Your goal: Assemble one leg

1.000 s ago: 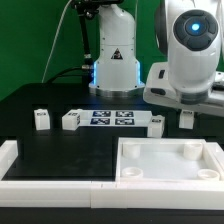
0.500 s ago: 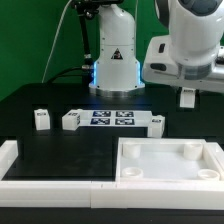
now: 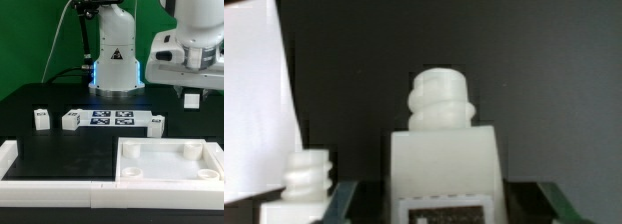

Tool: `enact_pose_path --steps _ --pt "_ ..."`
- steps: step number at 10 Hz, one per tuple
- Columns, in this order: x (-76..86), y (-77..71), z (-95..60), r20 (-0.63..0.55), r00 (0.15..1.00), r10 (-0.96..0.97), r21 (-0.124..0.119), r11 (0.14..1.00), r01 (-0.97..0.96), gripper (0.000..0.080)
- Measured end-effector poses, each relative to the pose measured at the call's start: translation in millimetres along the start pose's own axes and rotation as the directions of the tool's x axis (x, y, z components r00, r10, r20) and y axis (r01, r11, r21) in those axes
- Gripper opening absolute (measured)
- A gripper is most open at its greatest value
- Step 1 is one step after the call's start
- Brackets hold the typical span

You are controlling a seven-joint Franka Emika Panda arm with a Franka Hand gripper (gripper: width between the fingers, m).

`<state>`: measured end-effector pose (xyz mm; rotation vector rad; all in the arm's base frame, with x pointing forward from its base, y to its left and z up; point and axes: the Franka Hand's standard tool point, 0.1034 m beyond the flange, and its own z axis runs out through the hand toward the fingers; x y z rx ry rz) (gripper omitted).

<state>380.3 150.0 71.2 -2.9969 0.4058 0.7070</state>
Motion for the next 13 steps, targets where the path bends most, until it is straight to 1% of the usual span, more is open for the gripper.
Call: enact_pose_path --steps 1,2,3,4,5,6,7,8,9,10,11,12,13 --pt "4.9 3.5 -9.0 -0.083 0.996 -0.04 -0.018 0.999 0.039 0.029" --pt "7.5 7.0 -17.6 -0.143 0.987 -0.073 -0.026 0.997 0.07 0.029" --pt "14.7 8.0 -28.8 -0.241 0.964 -0.115 -0.039 0.993 0.109 0.029" --pt "15.4 8.3 -38.0 -0.324 0.937 -0.128 -0.035 0.992 0.124 0.029" --pt "12.4 5.2 -42.0 -0.398 0.912 -0.1 -0.003 0.994 0.108 0.029" --pt "11.4 1.9 -39.4 -0.452 0.886 -0.103 0.006 0.993 0.119 0.029" --pt "10.4 -6.2 -39.4 -0.529 0.843 -0.092 0.034 0.991 0.129 0.029" --pt "7.0 -12.3 -38.5 -0.58 0.805 -0.121 0.035 0.984 0.173 0.029" --pt "12.0 -11.6 -43.5 -0.605 0.782 -0.15 0.023 0.978 0.205 0.029" --pt "25.1 -2.0 -50.2 -0.622 0.755 -0.209 -0.015 0.967 0.255 0.029" --pt "43.1 4.2 -62.6 -0.633 0.728 -0.262 -0.055 0.954 0.296 0.029" --pt "53.0 4.6 -72.7 -0.642 0.706 -0.298 -0.081 0.943 0.324 0.029" --pt "68.0 10.4 -84.4 -0.647 0.674 -0.355 -0.128 0.923 0.363 0.029"
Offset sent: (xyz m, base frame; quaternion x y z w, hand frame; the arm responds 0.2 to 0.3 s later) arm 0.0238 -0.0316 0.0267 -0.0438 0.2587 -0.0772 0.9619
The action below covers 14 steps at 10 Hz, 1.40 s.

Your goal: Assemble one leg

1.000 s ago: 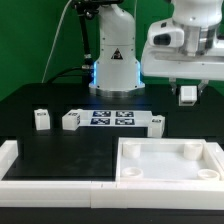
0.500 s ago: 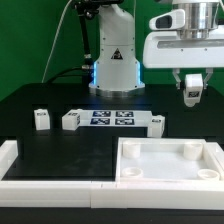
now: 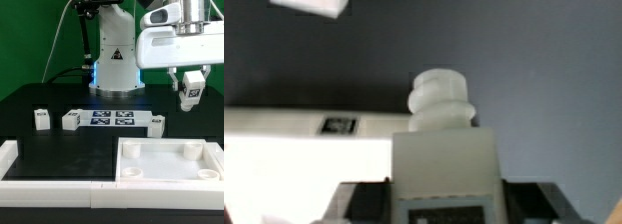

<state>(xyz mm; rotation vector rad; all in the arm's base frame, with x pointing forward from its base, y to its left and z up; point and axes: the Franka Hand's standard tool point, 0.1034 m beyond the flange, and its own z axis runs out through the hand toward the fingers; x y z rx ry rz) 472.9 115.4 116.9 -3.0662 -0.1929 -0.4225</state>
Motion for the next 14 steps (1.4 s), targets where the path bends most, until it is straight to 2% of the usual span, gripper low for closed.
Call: enact_pose_path --steps 1,3,5,6,7,8,9,10,12,13,14 --pt "10.8 9.1 0.7 -0.011 1.0 -0.024 -0.006 1.0 0.024 0.029" --pt "8.3 5.5 1.6 -0.007 1.0 -0.017 -0.001 1.0 0.017 0.029" --pt "8.0 6.6 2.4 -0.005 1.0 -0.009 0.001 1.0 0.009 0.029" --pt "9.4 11.6 7.9 -0.005 0.999 -0.051 -0.002 0.999 0.051 0.029" --pt "25.5 27.9 13.9 -0.003 0.993 -0.115 -0.011 0.993 0.115 0.029" --pt "54.2 41.5 17.2 -0.013 0.993 -0.12 -0.017 0.993 0.12 0.029" --pt "72.8 38.8 16.4 -0.02 0.993 -0.114 -0.013 0.993 0.114 0.029" --pt "83.7 39.0 18.4 -0.032 0.993 -0.113 -0.013 0.994 0.112 0.029" --pt "97.8 39.8 37.1 -0.058 0.995 -0.078 -0.005 0.997 0.077 0.029" --pt "100.2 38.1 51.5 -0.08 0.996 -0.05 0.003 0.999 0.05 0.029" --pt "99.4 37.5 50.3 -0.071 0.996 -0.055 0.004 0.998 0.055 0.029"
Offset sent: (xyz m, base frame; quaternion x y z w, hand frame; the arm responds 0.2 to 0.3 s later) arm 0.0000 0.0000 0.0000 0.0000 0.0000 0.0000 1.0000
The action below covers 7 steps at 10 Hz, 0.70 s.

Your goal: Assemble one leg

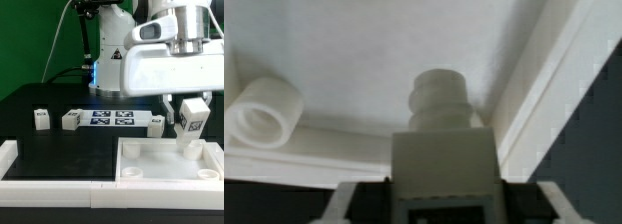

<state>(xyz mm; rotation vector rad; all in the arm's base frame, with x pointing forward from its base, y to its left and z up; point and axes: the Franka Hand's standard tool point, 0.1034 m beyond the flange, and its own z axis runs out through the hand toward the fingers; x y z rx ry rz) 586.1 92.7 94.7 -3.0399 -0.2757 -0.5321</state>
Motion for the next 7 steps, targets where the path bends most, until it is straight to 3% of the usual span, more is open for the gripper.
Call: enact_pose_path --steps 4,5,7 --pt "0.8 0.1 -2.2 -0.004 1.0 0.0 0.0 1.0 0.0 0.029" --pt "1.8 -1.3 -2.5 -0.005 0.997 0.078 0.004 0.997 -0.078 0.029" --pt "17.7 -12.1 -1.9 -0.012 0.978 0.206 0.021 0.978 -0.206 0.029"
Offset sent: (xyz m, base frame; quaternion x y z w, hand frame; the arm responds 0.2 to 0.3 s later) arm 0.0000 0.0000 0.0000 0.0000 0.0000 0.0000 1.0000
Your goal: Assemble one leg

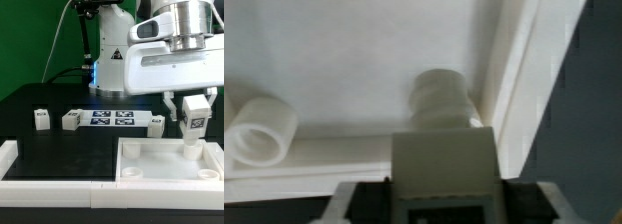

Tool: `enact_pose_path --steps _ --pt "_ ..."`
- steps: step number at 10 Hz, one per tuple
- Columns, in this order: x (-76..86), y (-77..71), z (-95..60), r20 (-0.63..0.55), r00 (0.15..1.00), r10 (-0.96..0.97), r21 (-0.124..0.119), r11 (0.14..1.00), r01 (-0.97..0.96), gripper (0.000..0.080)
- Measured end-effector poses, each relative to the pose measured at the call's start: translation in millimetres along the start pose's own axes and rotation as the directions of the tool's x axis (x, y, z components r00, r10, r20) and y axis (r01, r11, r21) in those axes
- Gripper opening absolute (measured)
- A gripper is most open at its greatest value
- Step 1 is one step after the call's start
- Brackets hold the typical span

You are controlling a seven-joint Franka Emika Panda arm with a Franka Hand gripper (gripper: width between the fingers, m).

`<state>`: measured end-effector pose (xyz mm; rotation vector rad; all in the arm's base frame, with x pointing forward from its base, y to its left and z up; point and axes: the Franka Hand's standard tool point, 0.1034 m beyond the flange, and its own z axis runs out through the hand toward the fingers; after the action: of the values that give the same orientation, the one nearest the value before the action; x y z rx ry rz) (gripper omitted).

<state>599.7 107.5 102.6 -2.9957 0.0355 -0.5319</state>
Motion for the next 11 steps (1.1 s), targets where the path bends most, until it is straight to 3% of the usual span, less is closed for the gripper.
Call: enact_pose_path --steps 1,5,6,8,11 --pt "8.9 -2.2 2.3 -0.011 1.0 -0.001 0.003 1.0 0.001 0.029" --pt "12.0 -2.9 2.4 -0.057 0.998 -0.005 0.006 1.0 0.006 0.029" --pt "17.2 -5.1 -0.2 -0.192 0.981 -0.011 0.015 1.0 0.014 0.029" --pt "4.1 -6.4 9.4 -0.268 0.963 -0.018 0.016 1.0 0.023 0.029" --pt "8.7 -4.9 15.0 -0.235 0.971 -0.044 0.006 0.999 0.046 0.029"
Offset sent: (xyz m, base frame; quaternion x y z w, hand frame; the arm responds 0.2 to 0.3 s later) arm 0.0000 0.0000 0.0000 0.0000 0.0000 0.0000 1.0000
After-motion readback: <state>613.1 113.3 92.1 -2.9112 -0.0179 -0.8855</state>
